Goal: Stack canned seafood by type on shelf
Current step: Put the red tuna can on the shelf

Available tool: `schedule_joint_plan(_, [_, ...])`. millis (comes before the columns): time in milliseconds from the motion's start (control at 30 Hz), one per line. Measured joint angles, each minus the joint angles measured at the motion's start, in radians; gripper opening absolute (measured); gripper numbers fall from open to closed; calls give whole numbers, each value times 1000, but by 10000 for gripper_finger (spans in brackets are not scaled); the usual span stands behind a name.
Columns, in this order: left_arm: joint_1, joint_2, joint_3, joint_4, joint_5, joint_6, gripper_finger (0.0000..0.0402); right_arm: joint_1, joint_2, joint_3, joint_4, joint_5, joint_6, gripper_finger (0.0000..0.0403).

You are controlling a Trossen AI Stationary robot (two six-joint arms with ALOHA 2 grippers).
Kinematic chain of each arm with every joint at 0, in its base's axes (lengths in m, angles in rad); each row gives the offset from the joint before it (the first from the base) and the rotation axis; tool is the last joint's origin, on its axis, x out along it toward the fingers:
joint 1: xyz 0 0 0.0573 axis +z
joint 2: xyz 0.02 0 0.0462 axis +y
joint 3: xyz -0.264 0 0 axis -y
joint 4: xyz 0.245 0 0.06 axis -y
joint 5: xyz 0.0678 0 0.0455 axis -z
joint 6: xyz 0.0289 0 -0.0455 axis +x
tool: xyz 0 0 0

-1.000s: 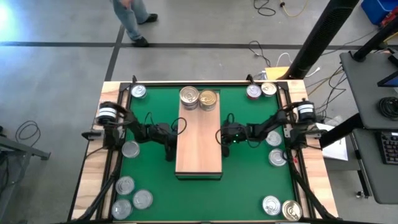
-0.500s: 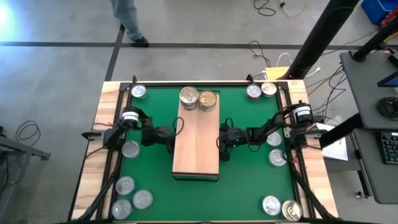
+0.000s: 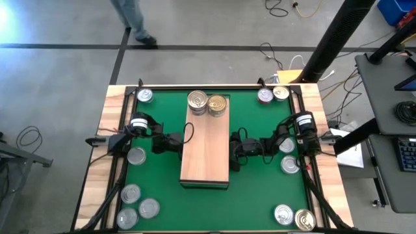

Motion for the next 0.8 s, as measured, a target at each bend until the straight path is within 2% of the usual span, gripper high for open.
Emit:
schedule_joint_plan(167, [0,0,3,4,-38,3,159,14,31,-12,92,16,-21,393])
schedule_joint_plan(467, [2,-1,1,3,-83,-22,158,14,-5,-31,72,100,-52,393])
schedule_joint_plan(533, [0,-1,4,3,-86,-25,158,13,-10,-31,68,85,-44,393])
schedule_joint_plan(633, [-4,-1,20,-22,-83,-21,158,3,-11,-28,64,8,-43,393])
schedule_joint_plan(800, [-17,0,45,-52,-113,8,158,0,-11,-22,56,-1,-22,397])
